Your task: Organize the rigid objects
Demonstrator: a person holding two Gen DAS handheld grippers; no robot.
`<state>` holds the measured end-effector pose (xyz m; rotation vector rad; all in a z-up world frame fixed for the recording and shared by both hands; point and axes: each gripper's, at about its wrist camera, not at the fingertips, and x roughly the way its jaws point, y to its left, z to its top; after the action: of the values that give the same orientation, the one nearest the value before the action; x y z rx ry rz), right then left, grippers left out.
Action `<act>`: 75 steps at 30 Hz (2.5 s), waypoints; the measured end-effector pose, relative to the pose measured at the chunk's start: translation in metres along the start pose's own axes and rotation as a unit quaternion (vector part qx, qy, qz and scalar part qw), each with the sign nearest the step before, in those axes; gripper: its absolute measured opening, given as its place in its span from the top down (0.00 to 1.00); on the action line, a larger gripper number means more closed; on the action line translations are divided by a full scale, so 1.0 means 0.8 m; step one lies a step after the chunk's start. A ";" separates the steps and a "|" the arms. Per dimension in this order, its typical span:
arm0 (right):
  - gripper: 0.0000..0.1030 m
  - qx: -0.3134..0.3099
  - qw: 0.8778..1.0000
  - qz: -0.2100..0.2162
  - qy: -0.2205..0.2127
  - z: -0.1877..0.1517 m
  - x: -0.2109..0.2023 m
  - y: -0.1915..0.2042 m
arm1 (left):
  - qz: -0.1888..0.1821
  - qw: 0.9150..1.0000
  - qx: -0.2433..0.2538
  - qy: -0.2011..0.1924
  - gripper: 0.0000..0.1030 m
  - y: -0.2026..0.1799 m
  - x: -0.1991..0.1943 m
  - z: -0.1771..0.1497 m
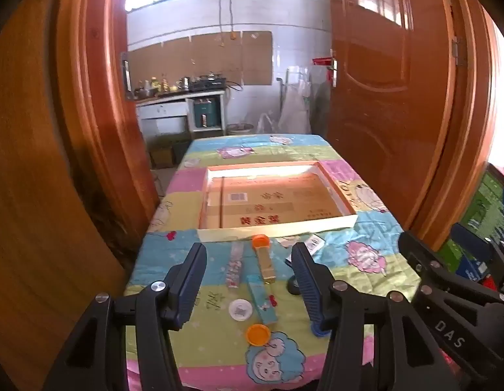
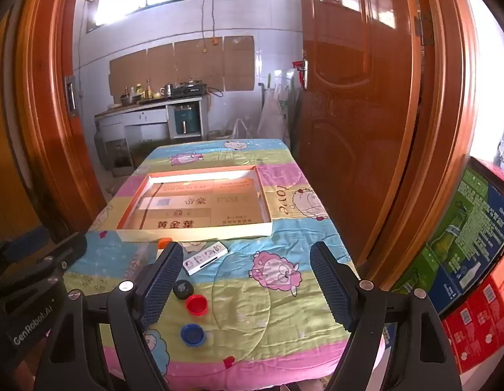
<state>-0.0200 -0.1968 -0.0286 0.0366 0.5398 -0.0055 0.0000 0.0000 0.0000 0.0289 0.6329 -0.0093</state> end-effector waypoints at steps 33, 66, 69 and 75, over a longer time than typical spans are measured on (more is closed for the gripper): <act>0.21 -0.003 1.000 0.007 0.004 -0.001 0.000 0.003 | 0.008 1.000 -0.018 -0.017 0.47 0.002 -0.008 -0.002; 0.21 -0.003 1.000 0.010 0.005 -0.002 0.000 0.006 | 0.001 1.000 -0.027 -0.011 0.47 0.007 -0.007 -0.004; 0.21 -0.004 1.000 0.011 0.005 -0.003 0.000 0.008 | 0.001 1.000 -0.027 -0.010 0.47 0.008 -0.007 -0.004; 0.21 -0.004 1.000 0.011 0.005 -0.004 0.000 0.009 | -0.001 1.000 -0.028 -0.010 0.47 0.010 -0.007 -0.004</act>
<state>-0.0215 -0.1895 -0.0307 0.0346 0.5486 0.0183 -0.0062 0.0083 0.0006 -0.0260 0.6122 0.0068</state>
